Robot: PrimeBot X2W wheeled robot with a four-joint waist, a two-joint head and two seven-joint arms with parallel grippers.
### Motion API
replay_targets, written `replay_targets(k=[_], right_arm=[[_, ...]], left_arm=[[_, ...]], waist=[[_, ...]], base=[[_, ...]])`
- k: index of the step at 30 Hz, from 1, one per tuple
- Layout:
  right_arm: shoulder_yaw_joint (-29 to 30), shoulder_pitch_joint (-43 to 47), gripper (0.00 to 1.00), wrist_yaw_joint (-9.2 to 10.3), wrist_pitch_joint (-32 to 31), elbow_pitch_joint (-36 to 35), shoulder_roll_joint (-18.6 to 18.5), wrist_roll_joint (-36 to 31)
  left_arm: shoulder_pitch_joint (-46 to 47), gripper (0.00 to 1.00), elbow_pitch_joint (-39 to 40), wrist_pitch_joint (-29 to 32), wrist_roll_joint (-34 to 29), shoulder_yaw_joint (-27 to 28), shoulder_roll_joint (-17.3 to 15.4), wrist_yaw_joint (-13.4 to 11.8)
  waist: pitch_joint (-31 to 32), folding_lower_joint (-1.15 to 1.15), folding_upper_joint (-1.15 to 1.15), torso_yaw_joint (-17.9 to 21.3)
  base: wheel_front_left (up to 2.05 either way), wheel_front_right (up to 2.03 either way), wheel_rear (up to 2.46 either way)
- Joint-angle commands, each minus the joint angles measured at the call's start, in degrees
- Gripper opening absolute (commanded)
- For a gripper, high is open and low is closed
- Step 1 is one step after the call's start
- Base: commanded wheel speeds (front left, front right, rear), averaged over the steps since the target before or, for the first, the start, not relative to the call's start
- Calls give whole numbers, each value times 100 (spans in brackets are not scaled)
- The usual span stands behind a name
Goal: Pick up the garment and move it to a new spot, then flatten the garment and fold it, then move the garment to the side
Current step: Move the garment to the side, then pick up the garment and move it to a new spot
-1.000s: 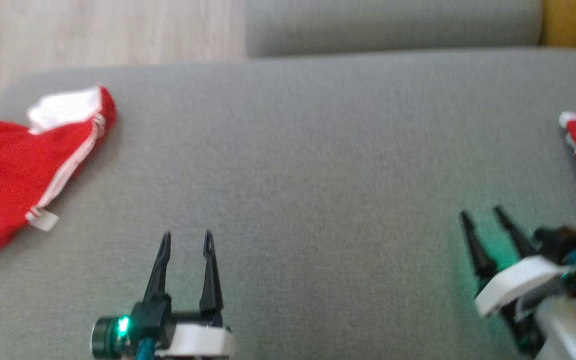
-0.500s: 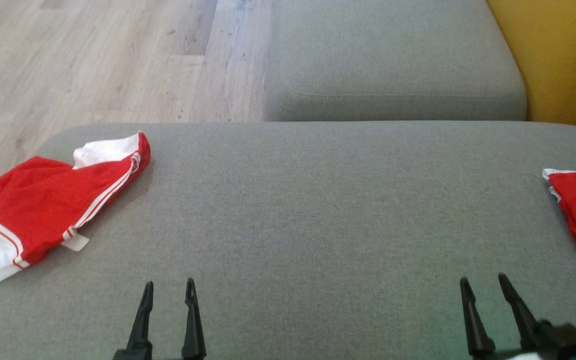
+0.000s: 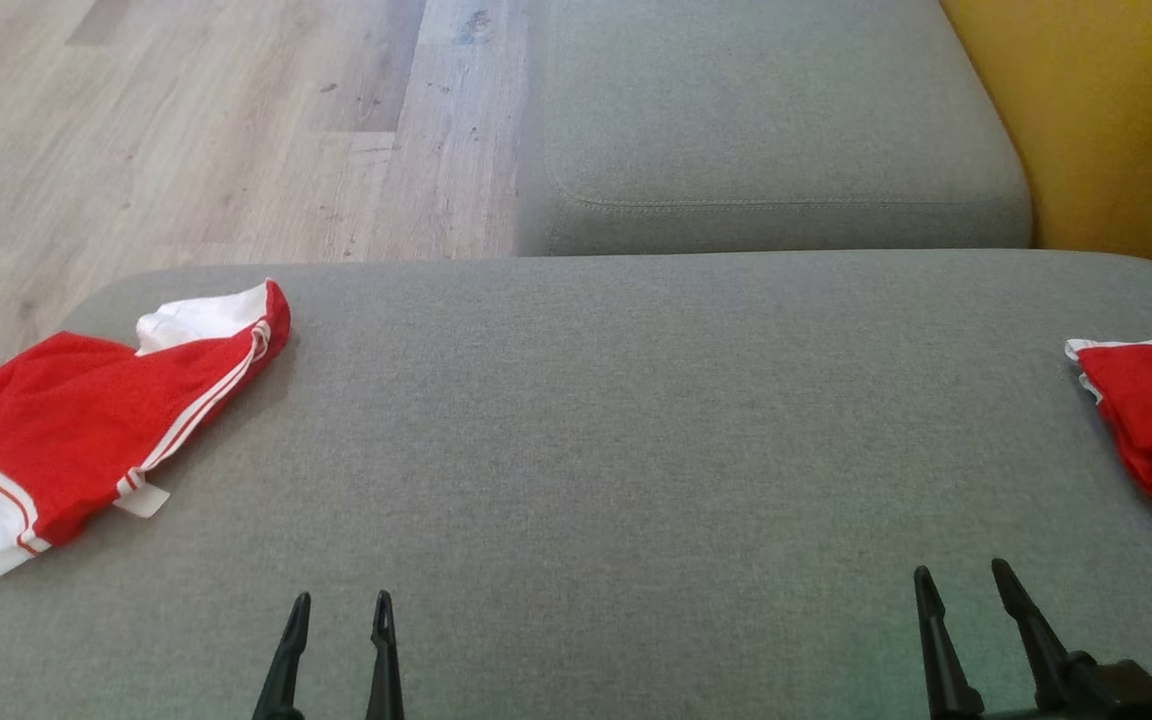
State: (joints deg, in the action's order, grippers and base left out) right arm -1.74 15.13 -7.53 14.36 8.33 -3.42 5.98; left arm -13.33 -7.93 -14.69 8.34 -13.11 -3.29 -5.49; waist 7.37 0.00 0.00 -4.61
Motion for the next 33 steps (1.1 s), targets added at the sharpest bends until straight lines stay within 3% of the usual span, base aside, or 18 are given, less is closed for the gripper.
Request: replay_targets(k=[1, 18, 33], right_arm=[[-104, -182, 100, 4, 63, -154, -30, -26], [-171, -183, 100, 4, 63, -162, -52, -13], [-309, -517, 100, 4, 63, -186, -117, 56]], left_arm=[[195, 100, 143, -30, -85, 194, 34, 14], [264, 100, 119, -30, -207, 207, 40, 12], [382, 100, 295, -31, -284, 330, 41, -150]], waist=[[9, 0, 0, 12], [-25, 0, 0, -47], [-541, 0, 0, -1648]], base=[[0, 0, 0], [0, 0, 0], [0, 0, 0]])
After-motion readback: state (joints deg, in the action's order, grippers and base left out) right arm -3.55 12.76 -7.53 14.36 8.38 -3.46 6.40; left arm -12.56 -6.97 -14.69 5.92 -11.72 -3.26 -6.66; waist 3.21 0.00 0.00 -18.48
